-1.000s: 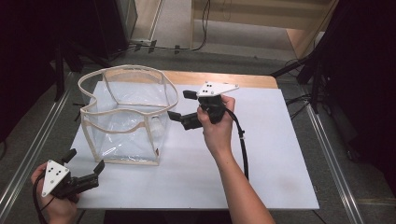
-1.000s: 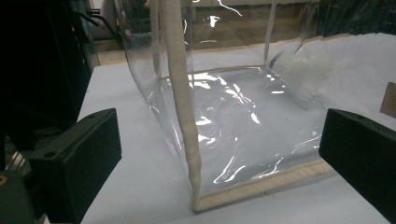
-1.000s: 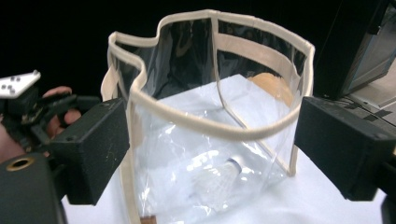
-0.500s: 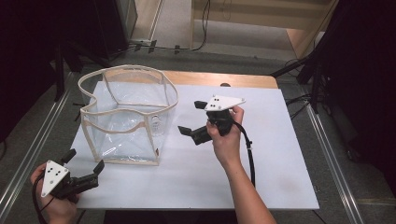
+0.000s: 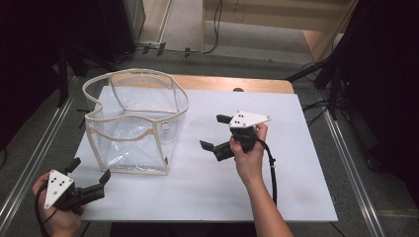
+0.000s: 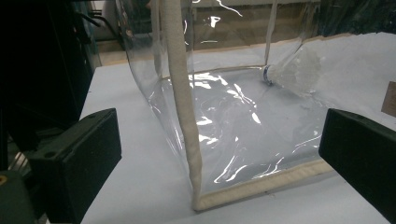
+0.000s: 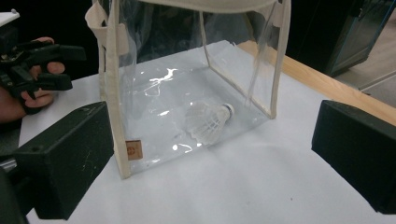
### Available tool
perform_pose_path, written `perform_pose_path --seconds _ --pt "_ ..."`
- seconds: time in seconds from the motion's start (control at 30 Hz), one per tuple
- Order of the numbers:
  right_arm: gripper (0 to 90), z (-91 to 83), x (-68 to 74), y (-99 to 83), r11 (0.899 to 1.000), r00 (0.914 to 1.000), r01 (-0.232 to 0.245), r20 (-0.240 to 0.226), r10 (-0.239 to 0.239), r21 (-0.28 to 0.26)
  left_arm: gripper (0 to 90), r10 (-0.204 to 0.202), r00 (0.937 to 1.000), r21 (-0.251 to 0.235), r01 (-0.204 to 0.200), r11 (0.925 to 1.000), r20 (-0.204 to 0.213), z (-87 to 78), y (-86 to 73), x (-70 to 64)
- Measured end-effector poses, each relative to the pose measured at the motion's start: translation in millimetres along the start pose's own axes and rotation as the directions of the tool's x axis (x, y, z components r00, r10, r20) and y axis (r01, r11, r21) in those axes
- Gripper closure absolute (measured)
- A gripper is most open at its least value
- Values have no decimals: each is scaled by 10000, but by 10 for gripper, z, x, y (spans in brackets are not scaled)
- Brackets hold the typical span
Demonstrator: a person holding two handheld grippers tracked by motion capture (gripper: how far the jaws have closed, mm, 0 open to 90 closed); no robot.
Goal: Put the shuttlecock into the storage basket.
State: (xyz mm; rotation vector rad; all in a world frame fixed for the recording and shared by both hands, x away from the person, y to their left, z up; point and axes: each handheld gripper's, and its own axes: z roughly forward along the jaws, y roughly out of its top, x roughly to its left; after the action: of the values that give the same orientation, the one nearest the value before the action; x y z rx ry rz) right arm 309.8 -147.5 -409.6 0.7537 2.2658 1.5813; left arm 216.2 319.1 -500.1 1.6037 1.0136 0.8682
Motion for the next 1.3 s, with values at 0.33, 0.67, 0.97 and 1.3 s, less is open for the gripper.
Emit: perform_pose_path --seconds 0.33,0.67,0.97,1.3 --pt "0 -113 -22 -153 9998 9996 -176 208 178 -77 0 -61 10000 -25 61 10000 10 -5 1 7" --pt "0 -228 -43 -317 9992 9988 -342 339 349 -221 0 -48 10000 -6 48 10000 -11 -3 1 6" --pt "0 -356 -66 -447 9986 9968 -489 617 502 -226 0 7 10000 10 -7 10000 -3 -2 1 1" --pt "0 -441 -95 -551 9969 9953 -674 674 700 -406 0 7 10000 -1 -7 10000 -14 -2 0 0"
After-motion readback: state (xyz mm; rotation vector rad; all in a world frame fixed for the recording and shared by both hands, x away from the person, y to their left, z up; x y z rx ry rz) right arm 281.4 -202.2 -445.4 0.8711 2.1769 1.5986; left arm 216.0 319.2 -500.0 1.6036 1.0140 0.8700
